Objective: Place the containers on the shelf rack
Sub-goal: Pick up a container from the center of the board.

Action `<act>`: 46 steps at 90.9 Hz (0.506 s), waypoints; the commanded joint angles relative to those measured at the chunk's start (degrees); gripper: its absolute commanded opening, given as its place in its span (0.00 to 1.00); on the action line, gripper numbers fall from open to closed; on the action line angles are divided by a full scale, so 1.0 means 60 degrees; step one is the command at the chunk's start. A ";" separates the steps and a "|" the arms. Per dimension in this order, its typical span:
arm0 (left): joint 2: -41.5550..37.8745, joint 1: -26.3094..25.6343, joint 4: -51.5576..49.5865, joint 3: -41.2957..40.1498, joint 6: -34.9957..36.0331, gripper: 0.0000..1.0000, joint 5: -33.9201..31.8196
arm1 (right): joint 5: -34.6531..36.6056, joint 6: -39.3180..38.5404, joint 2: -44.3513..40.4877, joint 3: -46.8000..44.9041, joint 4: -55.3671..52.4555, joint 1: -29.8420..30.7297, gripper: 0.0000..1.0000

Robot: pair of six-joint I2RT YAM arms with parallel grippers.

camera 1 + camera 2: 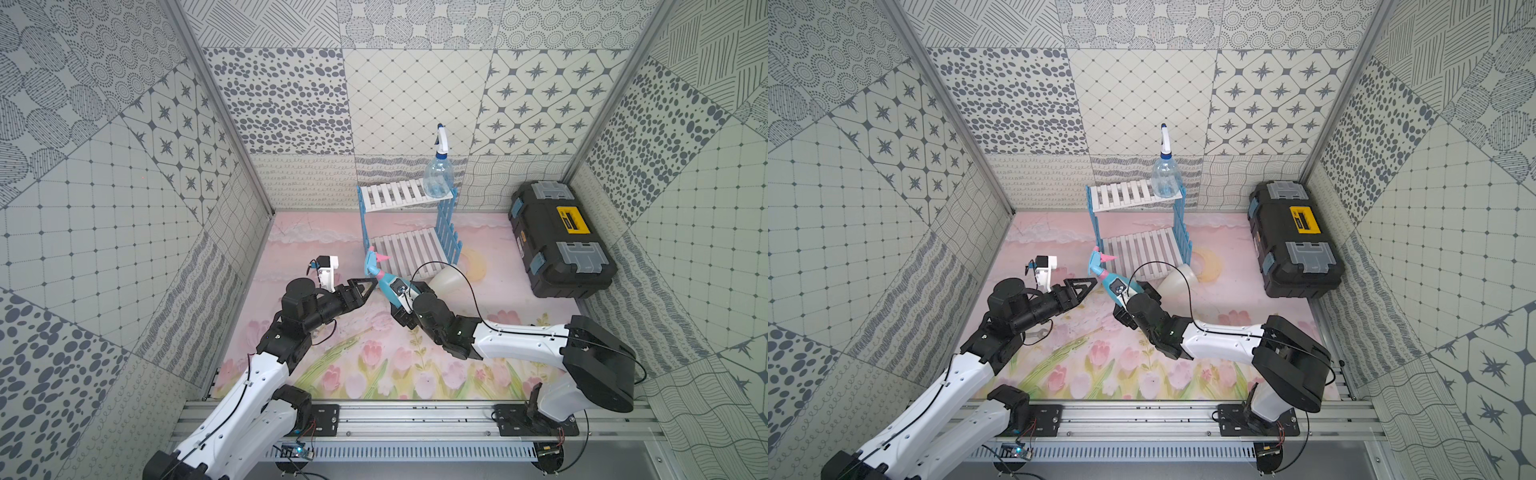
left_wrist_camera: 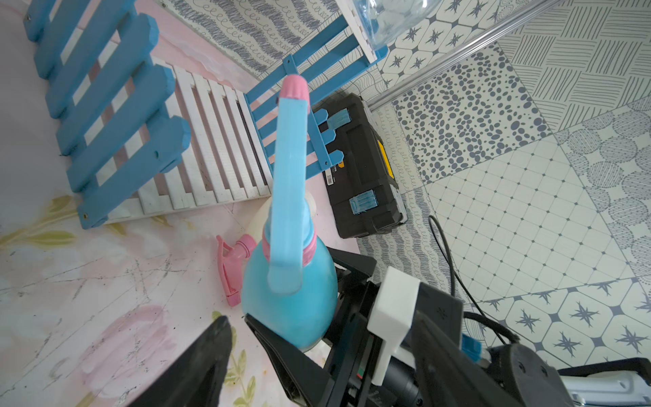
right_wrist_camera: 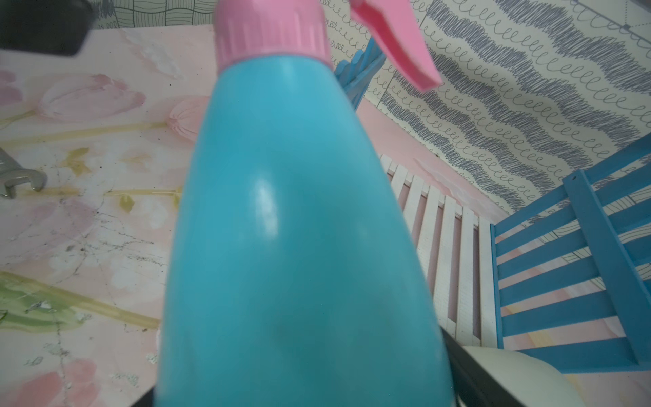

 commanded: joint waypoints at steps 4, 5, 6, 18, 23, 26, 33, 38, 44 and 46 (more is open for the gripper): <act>0.0382 -0.0130 0.1093 0.0142 -0.0024 0.65 -0.0364 | 0.0156 0.0246 0.0104 0.0295 0.0663 0.0114 0.79; 0.0396 -0.0130 0.1092 0.0132 -0.0020 0.64 -0.0403 | 0.0157 0.0247 0.0103 0.0303 0.0662 0.0112 0.79; 0.0403 -0.0130 0.1099 0.0127 -0.0017 0.63 -0.0437 | 0.0157 0.0247 0.0103 0.0306 0.0662 0.0119 0.79; 0.0450 -0.0126 0.1158 0.0107 0.0114 0.50 -0.0691 | 0.0118 0.0247 0.0130 0.0360 0.0546 0.0139 0.79; 0.0446 -0.0130 0.1200 0.0107 0.0157 0.43 -0.0775 | 0.0089 0.0241 0.0150 0.0379 0.0493 0.0148 0.79; 0.0442 -0.0130 0.1209 0.0107 0.0197 0.41 -0.0839 | 0.0065 0.0247 0.0150 0.0383 0.0475 0.0141 0.79; 0.0433 -0.0120 0.1268 0.0104 0.0244 0.39 -0.1011 | -0.0016 0.0229 0.0160 0.0383 0.0471 0.0140 0.79; 0.0439 -0.0136 0.1339 0.0110 0.0289 0.37 -0.1073 | -0.0042 0.0233 0.0172 0.0383 0.0471 0.0153 0.79; 0.0452 -0.0130 0.1369 0.0108 0.0331 0.34 -0.1179 | -0.0047 0.0230 0.0163 0.0376 0.0464 0.0155 0.79; 0.0453 -0.0119 0.1370 0.0096 0.0350 0.33 -0.1227 | -0.0065 0.0232 0.0158 0.0382 0.0458 0.0155 0.79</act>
